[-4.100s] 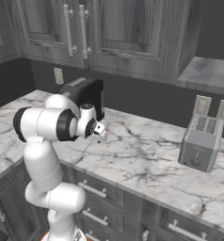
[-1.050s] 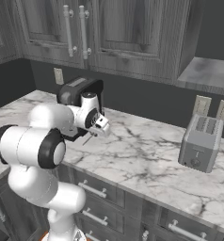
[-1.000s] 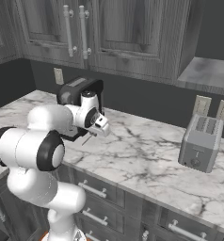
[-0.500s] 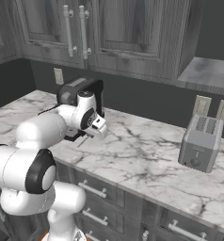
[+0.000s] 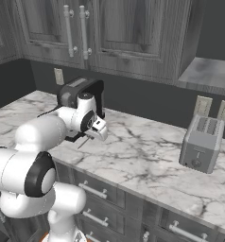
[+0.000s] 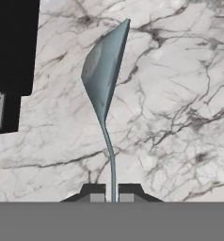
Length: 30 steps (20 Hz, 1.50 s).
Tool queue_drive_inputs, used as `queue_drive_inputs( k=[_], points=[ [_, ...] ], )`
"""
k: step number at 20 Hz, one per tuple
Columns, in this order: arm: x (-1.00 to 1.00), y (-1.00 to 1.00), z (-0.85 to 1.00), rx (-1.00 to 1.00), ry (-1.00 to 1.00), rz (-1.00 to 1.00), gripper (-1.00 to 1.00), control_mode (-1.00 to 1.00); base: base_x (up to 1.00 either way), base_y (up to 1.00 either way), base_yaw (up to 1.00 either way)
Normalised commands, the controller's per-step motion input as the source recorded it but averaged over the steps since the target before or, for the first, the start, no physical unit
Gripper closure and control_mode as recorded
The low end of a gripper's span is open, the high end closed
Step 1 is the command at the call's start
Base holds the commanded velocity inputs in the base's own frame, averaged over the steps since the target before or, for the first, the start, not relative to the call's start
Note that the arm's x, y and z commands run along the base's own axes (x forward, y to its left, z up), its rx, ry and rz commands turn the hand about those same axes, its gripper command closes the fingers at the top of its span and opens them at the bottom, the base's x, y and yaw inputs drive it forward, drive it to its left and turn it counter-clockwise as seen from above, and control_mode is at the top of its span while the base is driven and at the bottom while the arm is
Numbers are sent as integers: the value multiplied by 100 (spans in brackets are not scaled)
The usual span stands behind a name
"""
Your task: Take the fork and place it on the left side of the plate. Then take the spoon and place it on the right side of the plate. Make sure they're directly next to the plate.
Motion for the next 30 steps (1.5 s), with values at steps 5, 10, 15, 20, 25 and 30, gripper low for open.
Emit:
queue_drive_inputs(
  k=[5, 10, 15, 20, 25, 30],
  points=[
    [0, 0, 0, 0, 0, 0, 100, 100, 0, 0, 0],
    [0, 0, 0, 0, 0, 0, 100, 100, 0, 0, 0],
    [0, 0, 0, 0, 0, 0, 100, 100, -13, 3, 0],
    [0, 0, 0, 0, 0, 0, 100, 100, -88, 0, 0],
    [0, 0, 0, 0, 0, 0, 100, 100, -97, 0, -9],
    [0, 0, 0, 0, 0, 0, 100, 100, -2, -10, -44]
  ],
)
